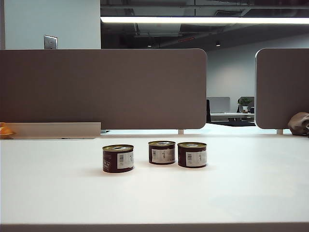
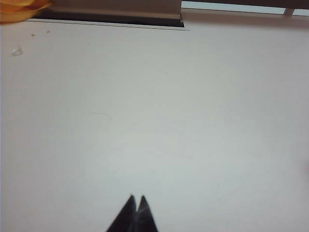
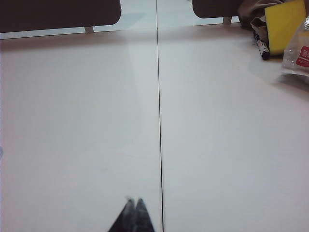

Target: Pick up the cans one by one and stack them together.

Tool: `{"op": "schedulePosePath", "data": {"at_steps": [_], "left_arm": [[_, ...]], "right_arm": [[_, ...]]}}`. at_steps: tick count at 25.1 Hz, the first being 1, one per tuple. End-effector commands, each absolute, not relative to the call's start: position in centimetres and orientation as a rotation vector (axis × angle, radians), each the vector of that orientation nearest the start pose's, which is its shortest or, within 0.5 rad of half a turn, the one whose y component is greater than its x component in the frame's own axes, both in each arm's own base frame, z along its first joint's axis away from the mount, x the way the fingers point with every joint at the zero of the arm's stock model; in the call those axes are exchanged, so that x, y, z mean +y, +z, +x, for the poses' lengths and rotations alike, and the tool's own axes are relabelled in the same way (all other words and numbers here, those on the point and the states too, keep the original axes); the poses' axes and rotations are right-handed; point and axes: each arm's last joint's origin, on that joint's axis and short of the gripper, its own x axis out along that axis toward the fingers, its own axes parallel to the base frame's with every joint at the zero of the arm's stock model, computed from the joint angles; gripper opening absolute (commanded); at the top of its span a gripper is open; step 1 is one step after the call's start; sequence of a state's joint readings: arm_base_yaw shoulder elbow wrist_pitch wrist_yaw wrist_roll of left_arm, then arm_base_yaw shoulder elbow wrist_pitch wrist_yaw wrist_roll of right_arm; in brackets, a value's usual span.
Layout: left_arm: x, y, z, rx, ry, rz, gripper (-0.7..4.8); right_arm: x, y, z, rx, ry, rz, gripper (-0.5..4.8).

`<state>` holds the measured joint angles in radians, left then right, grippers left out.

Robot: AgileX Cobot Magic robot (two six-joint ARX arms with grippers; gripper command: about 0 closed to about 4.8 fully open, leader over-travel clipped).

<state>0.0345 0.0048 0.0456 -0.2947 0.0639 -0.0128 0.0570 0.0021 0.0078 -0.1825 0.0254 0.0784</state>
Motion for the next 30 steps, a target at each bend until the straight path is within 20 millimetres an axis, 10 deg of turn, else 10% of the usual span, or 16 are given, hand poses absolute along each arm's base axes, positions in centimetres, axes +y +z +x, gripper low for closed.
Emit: {"op": "schedulePosePath", "data": {"at_steps": [1,11,21,25,30], "left_arm": [[0.1,15.1,9.2,0.252,-0.029,-0.024,-0.06],[0.1,15.3,9.2,0.243,-0.01,-0.201,-0.05],[-0.1,23.3,7.6,-0.106,-0.117,-0.285,0.01],[-0.2,25.9,6.6,-0.239,-0.162,-0.267,0.87],[-0.4,27.2,5.9,-0.254,-0.199,-0.222,0.83]], "right_arm": [[0.5,14.6,9.6,0.182,0.028,0.075,0.04],[0.7,14.9,9.6,0.172,0.103,0.238,0.04],[0.9,22.1,8.0,-0.046,0.233,0.401,0.05],[1.0,25.4,6.6,-0.146,0.303,0.4,1.84],[1.3,26.7,6.0,-0.152,0.446,0.346,0.09]]}}
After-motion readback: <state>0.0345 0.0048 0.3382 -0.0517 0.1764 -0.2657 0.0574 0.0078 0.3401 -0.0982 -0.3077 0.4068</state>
